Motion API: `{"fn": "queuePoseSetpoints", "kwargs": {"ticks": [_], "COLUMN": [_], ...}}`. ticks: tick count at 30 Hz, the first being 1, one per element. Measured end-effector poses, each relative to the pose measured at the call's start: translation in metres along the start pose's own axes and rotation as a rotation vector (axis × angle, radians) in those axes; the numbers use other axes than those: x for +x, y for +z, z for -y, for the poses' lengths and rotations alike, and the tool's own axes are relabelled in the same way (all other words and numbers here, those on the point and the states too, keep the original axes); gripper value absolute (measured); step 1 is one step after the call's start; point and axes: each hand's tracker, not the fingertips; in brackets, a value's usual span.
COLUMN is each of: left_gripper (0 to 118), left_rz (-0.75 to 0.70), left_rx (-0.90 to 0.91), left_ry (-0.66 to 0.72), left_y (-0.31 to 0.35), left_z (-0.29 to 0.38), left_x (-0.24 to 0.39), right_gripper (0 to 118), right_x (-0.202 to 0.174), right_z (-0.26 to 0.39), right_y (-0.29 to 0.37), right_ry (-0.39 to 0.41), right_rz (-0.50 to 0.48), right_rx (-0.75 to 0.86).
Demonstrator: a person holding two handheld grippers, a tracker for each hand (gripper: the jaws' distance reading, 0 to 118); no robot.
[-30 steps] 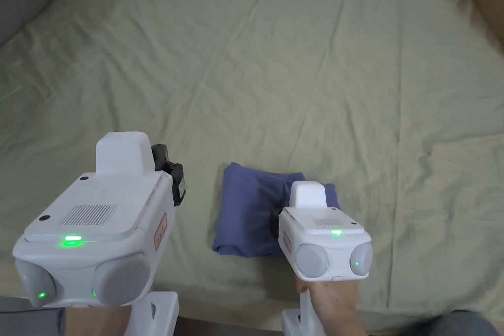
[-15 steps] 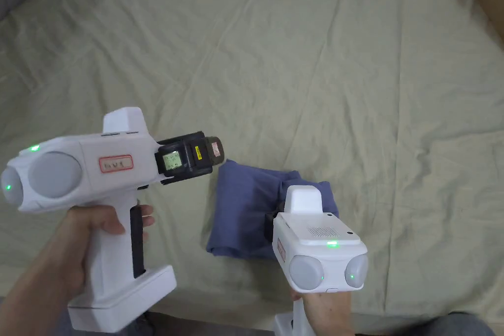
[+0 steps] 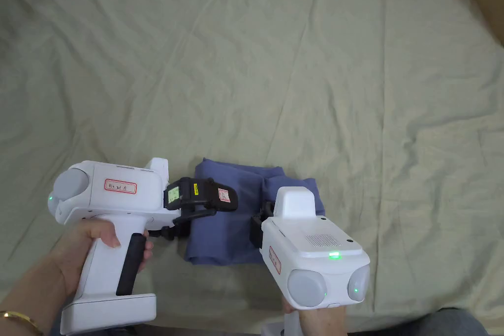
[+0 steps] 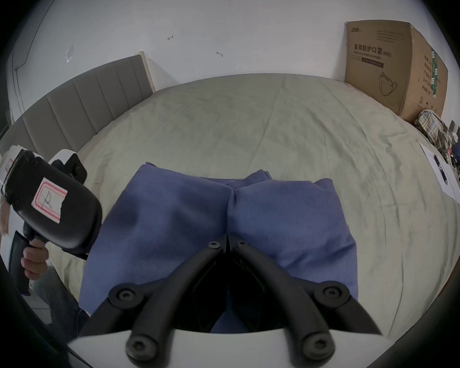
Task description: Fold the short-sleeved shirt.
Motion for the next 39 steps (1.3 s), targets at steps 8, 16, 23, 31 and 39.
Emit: {"fn": "queuePoseSetpoints", "kwargs": {"ticks": [8, 16, 23, 31, 39], "left_gripper": [27, 21, 20, 21, 83], "left_rz": [-0.106, -0.296, -0.522, -0.812, -1.192], "left_rx": [-0.01, -0.029, 0.009, 0.093, 0.139], "left_ry": [-0.015, -0.027, -0.138, -0.07, -0.078], "left_y": [-0.022, -0.019, 0.093, 0.233, 0.283], "left_z": [-0.012, -0.015, -0.031, -0.06, -0.08], "left_x": [0.007, 0.072, 0.084, 0.031, -0.013], "right_gripper": [0, 0, 0, 0, 0], "right_x": [0.041, 0.075, 0.081, 0.074, 0.069], "right_z": [-0.039, -0.074, -0.082, -0.079, -0.08], "right_y": [0.067, 0.157, 0.189, 0.182, 0.17], "right_ry": [-0.056, -0.048, -0.071, -0.072, -0.11], "right_rz": [0.035, 0.078, 0.035, 0.046, 0.048], "right_rx": [0.163, 0.337, 0.378, 0.339, 0.307]}}
